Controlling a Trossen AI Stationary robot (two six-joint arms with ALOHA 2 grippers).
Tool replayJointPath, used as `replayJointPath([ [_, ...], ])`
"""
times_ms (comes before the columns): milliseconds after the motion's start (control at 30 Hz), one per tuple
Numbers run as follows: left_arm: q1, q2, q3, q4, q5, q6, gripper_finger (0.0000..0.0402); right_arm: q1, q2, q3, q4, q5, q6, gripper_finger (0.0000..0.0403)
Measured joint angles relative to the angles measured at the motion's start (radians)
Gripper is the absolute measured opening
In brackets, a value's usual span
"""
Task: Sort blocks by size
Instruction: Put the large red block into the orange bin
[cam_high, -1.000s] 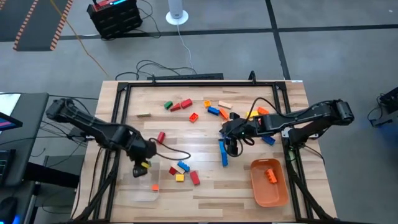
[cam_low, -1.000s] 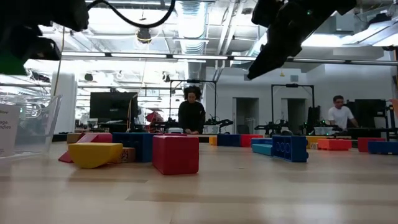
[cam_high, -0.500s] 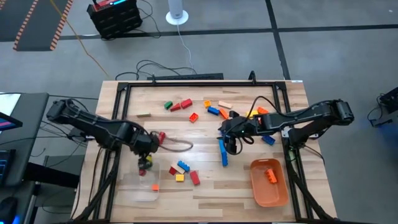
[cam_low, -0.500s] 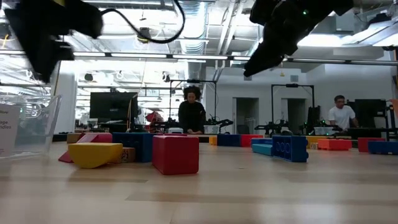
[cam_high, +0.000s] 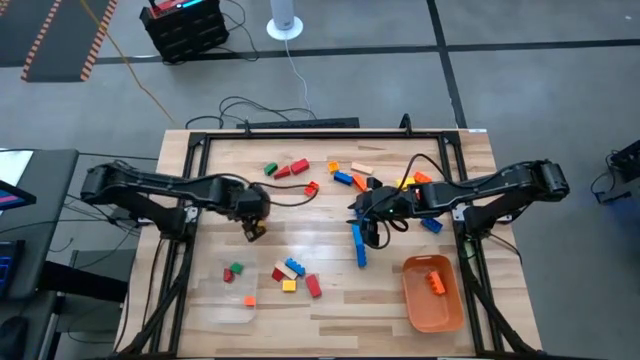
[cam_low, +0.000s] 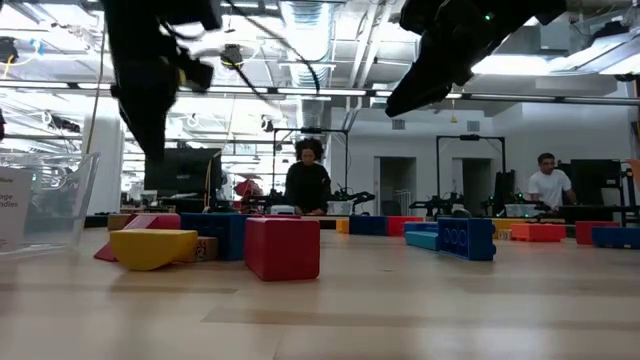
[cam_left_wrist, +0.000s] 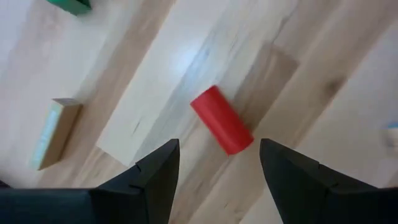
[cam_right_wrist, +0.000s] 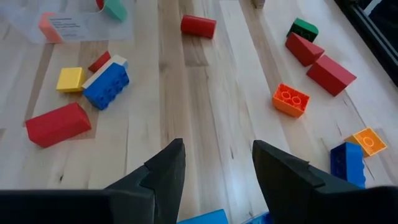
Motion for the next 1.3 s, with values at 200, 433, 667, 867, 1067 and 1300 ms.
replayJointPath([
  [200, 0.054, 0.158, 0.000, 0.013, 0.060, 0.061, 0.0218, 0.000, 0.000, 0.000, -0.001, 0.000, -0.004, 0.0217],
  [433, 0.088, 0.214, 0.000, 0.095, 0.104, 0.114, 0.0217, 0.000, 0.000, -0.009, -0.005, 0.000, -0.014, 0.0217],
  [667, 0.160, 0.214, 0.000, 0.099, 0.101, 0.155, 0.0217, 0.000, 0.001, -0.041, 0.024, 0.000, -0.012, 0.0217],
  [867, 0.190, 0.269, 0.000, 0.116, 0.184, 0.177, 0.0217, 0.000, 0.001, -0.042, 0.031, 0.000, -0.011, 0.0217],
  [1067, 0.190, 0.351, -0.001, 0.127, 0.187, 0.211, 0.0217, 0.000, 0.001, -0.042, 0.031, 0.000, -0.011, 0.0217],
  [1300, 0.190, 0.358, -0.001, 0.134, 0.186, 0.257, 0.0148, 0.000, 0.001, -0.042, 0.031, 0.000, -0.012, 0.0217],
])
